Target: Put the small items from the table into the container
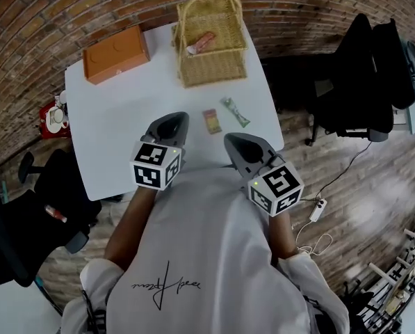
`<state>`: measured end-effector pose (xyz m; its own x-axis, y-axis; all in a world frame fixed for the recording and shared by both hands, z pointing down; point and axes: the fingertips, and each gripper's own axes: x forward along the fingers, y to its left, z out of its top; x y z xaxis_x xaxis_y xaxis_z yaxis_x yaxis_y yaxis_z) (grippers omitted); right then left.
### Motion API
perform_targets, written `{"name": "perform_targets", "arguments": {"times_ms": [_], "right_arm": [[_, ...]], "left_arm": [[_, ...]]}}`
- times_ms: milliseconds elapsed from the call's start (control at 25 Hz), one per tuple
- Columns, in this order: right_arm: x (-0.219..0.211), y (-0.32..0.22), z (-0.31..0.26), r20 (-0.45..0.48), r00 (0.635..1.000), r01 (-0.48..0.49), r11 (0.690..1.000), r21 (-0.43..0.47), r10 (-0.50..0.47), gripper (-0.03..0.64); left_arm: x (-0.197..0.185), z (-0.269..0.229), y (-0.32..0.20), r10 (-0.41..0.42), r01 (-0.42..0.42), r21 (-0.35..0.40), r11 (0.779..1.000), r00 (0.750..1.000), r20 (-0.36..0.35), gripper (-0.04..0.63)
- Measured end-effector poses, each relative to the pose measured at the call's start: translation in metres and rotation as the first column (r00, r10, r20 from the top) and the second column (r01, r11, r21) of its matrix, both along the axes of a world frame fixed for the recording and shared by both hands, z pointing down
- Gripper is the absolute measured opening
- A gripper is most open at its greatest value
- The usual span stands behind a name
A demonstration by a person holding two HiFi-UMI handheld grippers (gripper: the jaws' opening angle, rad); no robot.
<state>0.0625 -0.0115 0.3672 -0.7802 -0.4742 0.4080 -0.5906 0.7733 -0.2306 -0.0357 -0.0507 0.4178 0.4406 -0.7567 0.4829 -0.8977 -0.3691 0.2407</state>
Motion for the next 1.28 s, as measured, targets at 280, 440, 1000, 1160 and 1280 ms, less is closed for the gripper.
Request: {"name": "perform_targets", "arguments": {"times_ms": [280,440,1000,1160,1280], "right_arm": [[0.001,0.0,-0.001,-0.003,1.0,-0.013,1.0,-0.003,0.013,0.021],[-0.001,-0.008,0.004,0.005,1.0,-0.028,0.999,-0.021,0.028,0.021],[-0.017,-0.024,0.069,-0.145,0.989,0.013,0.998,-0.06,-0.022,0.025],[-0.018,-0.031,0.099,-0.191,0.981,0.008,0.996,-0.094,-0.026,0.101],[-0.022,-0.038,0.118,-0.204,0.979,-0.007,0.992,-0.13,-0.02,0.106]], "left_arm": [[0.008,0.009,0.003,0.044,-0.044,-0.002,0.999,0.999,0.0,0.009],[0.012,0.012,-0.001,0.059,-0.061,-0.022,0.998,0.995,-0.082,0.011],[0.016,0.023,-0.001,0.064,-0.064,-0.032,0.997,0.998,-0.008,0.011],[0.01,0.018,-0.003,0.038,-0.039,0.002,0.999,0.999,0.019,0.011],[0.008,0.016,-0.003,0.036,-0.036,0.017,0.999,0.999,0.033,0.011]]}}
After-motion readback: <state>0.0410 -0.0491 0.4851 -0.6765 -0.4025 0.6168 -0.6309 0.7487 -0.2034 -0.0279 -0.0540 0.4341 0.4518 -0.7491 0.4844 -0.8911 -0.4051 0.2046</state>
